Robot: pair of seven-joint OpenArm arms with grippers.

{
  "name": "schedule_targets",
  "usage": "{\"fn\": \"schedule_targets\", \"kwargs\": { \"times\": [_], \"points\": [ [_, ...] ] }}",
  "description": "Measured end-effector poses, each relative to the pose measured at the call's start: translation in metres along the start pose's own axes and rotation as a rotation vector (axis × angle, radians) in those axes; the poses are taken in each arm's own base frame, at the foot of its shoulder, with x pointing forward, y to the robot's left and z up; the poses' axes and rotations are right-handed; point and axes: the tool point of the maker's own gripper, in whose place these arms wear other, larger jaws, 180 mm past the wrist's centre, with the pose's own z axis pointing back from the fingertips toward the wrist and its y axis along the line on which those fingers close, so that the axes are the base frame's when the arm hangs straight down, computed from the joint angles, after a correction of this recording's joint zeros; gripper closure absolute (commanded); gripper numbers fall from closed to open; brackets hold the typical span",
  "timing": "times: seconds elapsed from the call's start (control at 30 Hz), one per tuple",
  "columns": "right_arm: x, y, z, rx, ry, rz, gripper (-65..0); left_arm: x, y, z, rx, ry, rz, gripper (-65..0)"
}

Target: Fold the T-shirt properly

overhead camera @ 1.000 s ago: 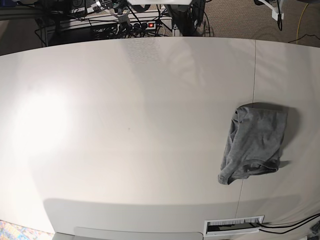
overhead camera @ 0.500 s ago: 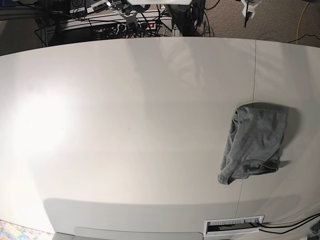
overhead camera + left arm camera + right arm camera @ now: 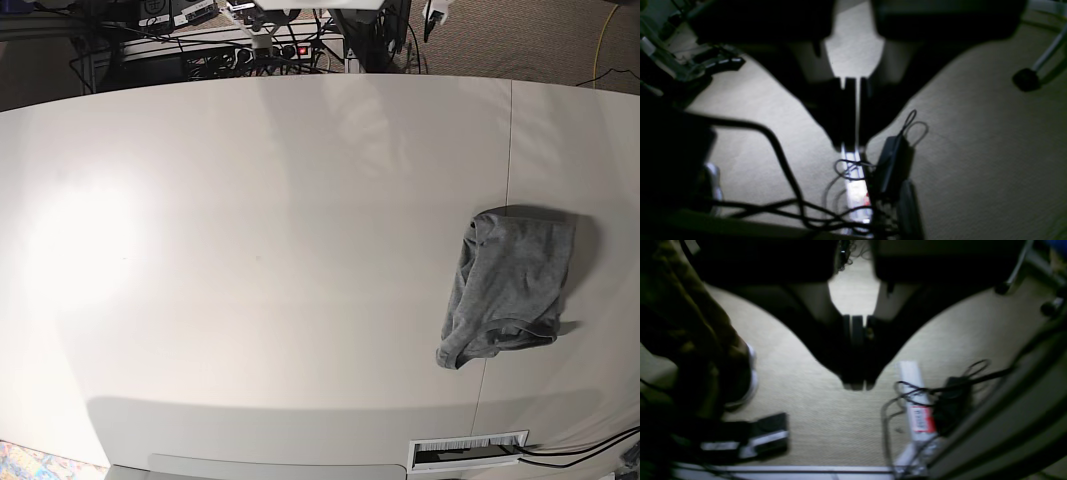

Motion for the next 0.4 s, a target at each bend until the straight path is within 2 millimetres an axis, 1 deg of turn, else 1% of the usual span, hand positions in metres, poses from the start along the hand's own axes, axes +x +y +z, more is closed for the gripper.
{"fn": "schedule_targets", "kwargs": {
  "times": [0.07,0.17,0.3,0.4],
  "points": [
    [0.002,-0.002,0.000,-0.004,-0.010,-0.003,0.0,-0.002,-0.004,-0.002,0.008,0.018,0.059,0.0],
    [0.005,0.000,0.000,-0.003,-0.015,-0.004,0.0,0.002,-0.007,-0.004,0.000,0.033,0.150,0.0],
    [0.005,0.001,0.000,0.001,-0.014,-0.014,0.0,0.019,-0.006,-0.007,-0.010,0.024,0.206,0.0],
    [0.005,0.002,0.000,0.003,-0.013,-0.020,0.0,0.024,-0.006,-0.008,-0.013,0.024,0.204,0.0]
  ]
}}
